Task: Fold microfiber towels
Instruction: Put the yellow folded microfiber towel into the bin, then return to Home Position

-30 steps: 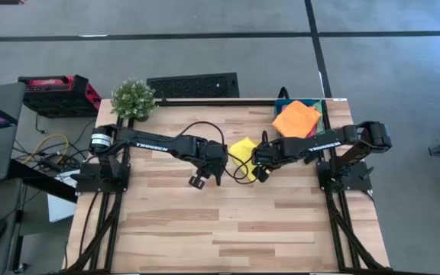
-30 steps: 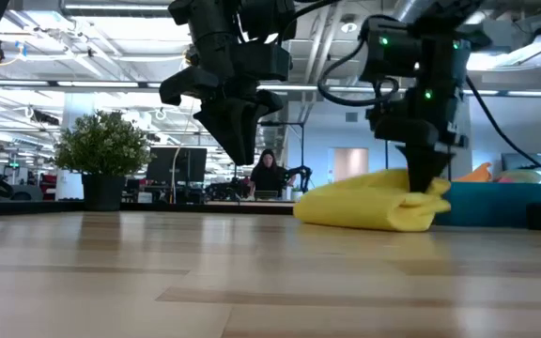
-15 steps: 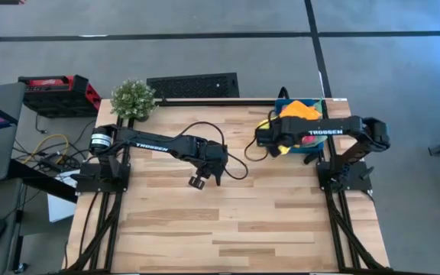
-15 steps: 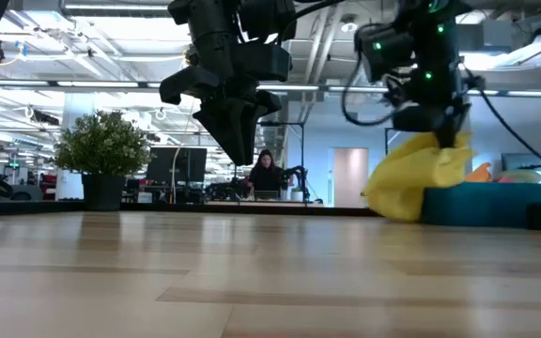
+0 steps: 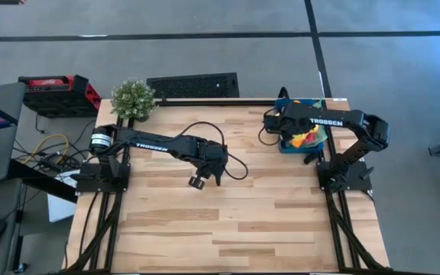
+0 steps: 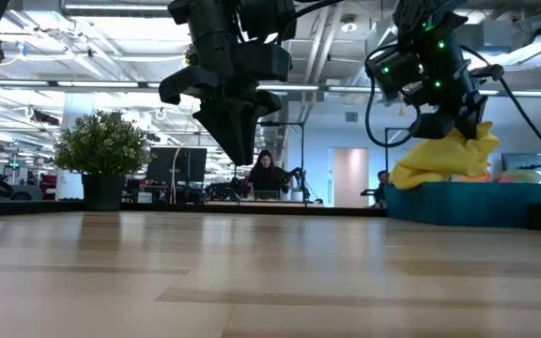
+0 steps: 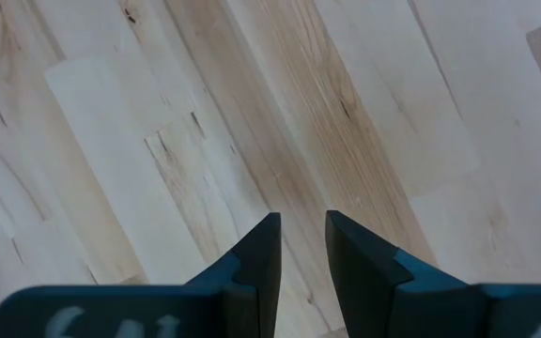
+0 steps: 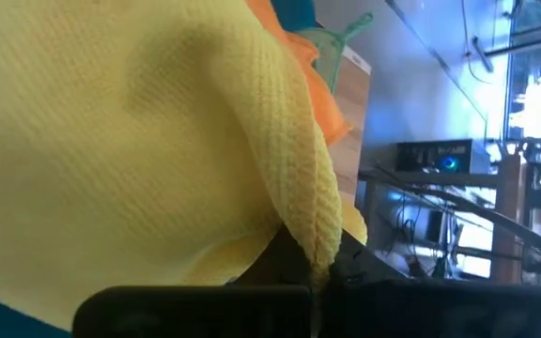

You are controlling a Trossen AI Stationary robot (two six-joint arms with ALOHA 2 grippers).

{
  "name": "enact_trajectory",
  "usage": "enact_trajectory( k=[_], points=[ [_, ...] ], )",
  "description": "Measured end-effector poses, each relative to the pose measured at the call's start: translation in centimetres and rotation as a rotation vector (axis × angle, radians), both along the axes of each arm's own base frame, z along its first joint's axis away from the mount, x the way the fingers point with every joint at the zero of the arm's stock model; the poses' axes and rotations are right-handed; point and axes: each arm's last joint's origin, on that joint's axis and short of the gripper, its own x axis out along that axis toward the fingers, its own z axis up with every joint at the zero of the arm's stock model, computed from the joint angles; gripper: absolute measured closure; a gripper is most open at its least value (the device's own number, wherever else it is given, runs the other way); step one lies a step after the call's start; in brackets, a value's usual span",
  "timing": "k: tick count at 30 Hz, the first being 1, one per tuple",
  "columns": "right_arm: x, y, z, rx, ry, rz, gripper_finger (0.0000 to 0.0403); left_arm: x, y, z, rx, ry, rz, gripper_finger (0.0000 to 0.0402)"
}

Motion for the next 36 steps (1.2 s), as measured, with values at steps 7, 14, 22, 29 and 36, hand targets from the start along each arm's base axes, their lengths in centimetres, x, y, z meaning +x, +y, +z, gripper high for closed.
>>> enact_trajectory(
  k=[7, 14, 22, 29, 36],
  points=[
    [-0.1, -0.4, -0.1, 0.021, -0.002, 0.001, 0.0365, 0.0, 0.0, 0.0, 0.0, 0.001, 0.0, 0.0321],
    [-0.3, -0.6, -0.1, 0.065, 0.0, -0.01, 0.0299, -0.1, 0.0, 0.0, 0.0, 0.008, -0.001, 0.0321],
    [-0.5, -0.8, -0.1, 0.077, 0.002, -0.029, 0.0222, -0.3, 0.1, -0.1, 0.022, 0.034, 0.034, 0.0321],
    [-0.4, -0.4, -0.2, 0.185, -0.018, -0.02, 0.0194, -0.4, 0.2, -0.1, 0.048, 0.045, 0.059, 0.0322],
    [0.6, 1.5, -0.1, 0.247, 0.043, 0.179, 0.0252, -1.6, 0.3, 2.0, 0.085, 0.02, 0.091, 0.0356]
  ],
)
